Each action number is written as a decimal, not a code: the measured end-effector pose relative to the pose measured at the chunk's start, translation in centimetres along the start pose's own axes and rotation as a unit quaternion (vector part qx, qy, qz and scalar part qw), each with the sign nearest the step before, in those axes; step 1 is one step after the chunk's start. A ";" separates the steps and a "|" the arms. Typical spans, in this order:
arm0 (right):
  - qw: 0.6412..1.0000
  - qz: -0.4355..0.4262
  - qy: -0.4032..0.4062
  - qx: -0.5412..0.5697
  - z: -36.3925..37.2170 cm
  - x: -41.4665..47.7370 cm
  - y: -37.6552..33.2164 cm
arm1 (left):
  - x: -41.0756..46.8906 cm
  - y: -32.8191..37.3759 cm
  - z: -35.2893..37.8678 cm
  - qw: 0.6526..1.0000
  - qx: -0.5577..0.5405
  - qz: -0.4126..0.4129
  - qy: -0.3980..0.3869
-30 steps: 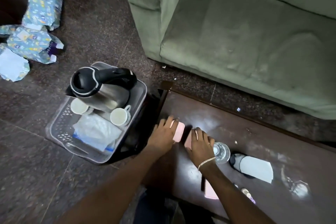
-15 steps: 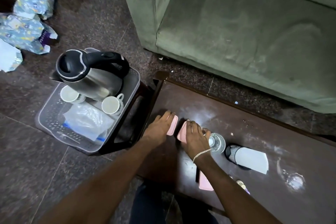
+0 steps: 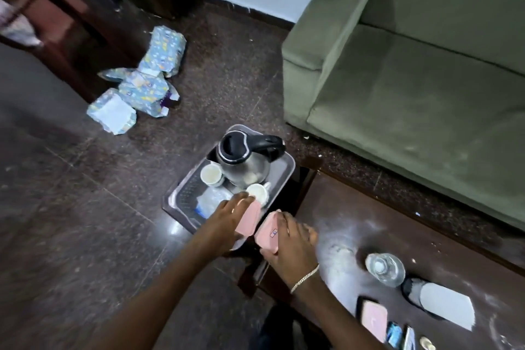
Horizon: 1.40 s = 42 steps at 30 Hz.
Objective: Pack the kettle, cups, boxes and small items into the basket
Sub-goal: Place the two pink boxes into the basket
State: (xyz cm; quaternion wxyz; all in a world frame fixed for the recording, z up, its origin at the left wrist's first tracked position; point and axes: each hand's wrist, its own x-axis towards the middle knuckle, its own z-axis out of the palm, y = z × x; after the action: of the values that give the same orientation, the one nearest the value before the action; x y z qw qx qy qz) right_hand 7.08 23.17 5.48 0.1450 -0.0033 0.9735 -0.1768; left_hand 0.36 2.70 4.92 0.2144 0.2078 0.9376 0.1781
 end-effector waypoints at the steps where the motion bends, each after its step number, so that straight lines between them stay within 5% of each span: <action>1: 1.000 -0.008 0.000 0.006 0.2 0.5 -1.4 | -0.7 -1.7 -0.8 1.000 0.009 -0.008 -0.007; 10: 0.999 -0.007 -0.047 0.002 5.6 5.5 -8.1 | -1.2 -13.1 -2.8 0.997 0.024 -0.042 -0.061; 23: 0.993 0.037 -0.108 -0.040 10.0 7.1 -9.0 | 4.0 -17.7 -2.7 0.985 0.030 -0.024 -0.165; 42: 0.993 0.034 -0.115 -0.017 10.5 7.4 -8.7 | 3.7 -17.4 -1.4 0.981 0.077 -0.155 -0.084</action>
State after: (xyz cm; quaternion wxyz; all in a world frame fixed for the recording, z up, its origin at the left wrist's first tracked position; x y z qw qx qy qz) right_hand 2.58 10.94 -3.01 0.2620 0.0070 0.9527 -0.1537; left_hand -8.80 -10.72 -2.49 0.3005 0.0903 0.9481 0.0521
